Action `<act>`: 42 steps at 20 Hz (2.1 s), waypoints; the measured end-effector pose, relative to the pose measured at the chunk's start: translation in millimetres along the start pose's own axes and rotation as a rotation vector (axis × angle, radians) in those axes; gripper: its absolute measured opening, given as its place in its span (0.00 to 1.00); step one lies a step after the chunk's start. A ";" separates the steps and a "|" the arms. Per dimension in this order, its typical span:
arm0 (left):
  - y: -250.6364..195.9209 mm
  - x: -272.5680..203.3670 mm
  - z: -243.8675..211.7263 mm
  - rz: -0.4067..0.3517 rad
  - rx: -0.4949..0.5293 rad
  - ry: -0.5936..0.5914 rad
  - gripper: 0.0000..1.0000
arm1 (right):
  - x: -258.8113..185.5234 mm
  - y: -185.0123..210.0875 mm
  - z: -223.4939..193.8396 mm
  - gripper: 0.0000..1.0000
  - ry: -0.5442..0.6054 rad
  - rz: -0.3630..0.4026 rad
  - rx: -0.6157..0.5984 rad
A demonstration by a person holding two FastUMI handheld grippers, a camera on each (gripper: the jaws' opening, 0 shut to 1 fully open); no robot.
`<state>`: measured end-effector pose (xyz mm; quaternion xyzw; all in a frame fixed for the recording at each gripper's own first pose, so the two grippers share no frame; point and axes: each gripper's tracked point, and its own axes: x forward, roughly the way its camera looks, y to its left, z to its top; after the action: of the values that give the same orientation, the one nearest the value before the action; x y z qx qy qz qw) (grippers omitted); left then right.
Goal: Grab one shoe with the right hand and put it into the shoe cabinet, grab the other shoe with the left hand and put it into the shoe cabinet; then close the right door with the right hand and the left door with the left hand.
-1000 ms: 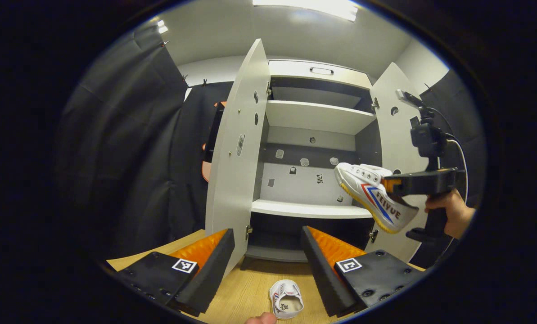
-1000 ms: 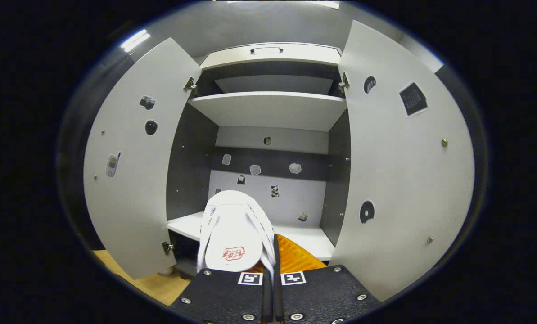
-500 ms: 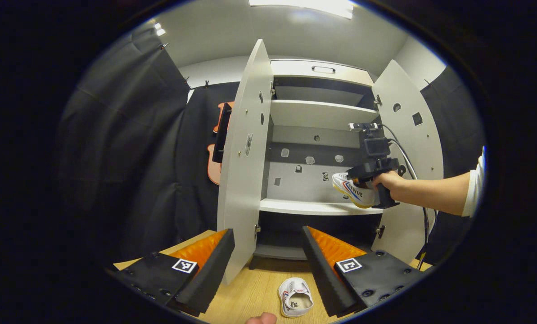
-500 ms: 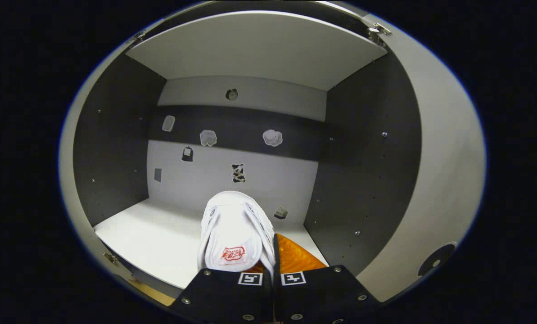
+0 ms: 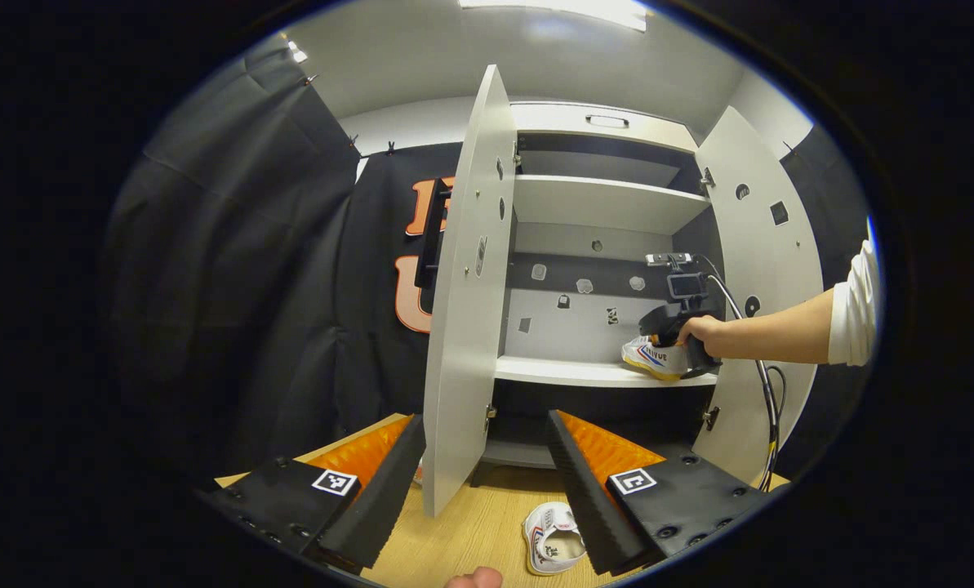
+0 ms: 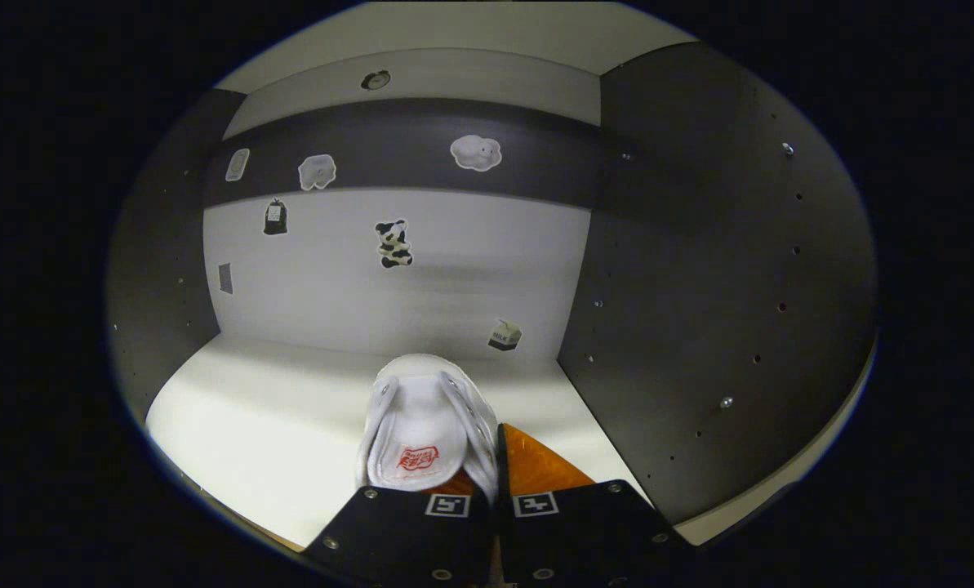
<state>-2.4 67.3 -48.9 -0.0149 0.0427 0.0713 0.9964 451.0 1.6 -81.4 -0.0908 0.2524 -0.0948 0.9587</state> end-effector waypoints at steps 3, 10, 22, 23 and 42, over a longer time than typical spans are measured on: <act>1.4 -1.1 -1.4 0.006 -0.002 0.005 0.96 | -3.7 2.1 -0.4 0.16 -0.012 0.015 -0.033; -6.4 -1.7 -3.0 -0.016 -0.014 0.010 0.96 | -38.6 -6.7 12.2 0.57 -0.082 0.064 -0.065; -34.1 -3.6 -5.0 -0.094 -0.039 0.021 0.96 | -236.9 3.8 61.8 0.94 -0.437 0.292 -0.052; -37.0 -3.3 -6.6 -0.100 -0.048 0.025 0.96 | -257.5 2.4 55.0 0.90 -0.461 0.321 -0.046; -90.8 21.9 -170.4 -0.296 0.013 0.460 0.97 | -373.1 -90.3 -172.8 0.94 -0.479 0.210 0.010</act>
<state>18.1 -25.5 -218.4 -0.0305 0.2658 -0.0806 0.9602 33.3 -22.6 -35.2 -0.0791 0.0260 0.0284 0.9961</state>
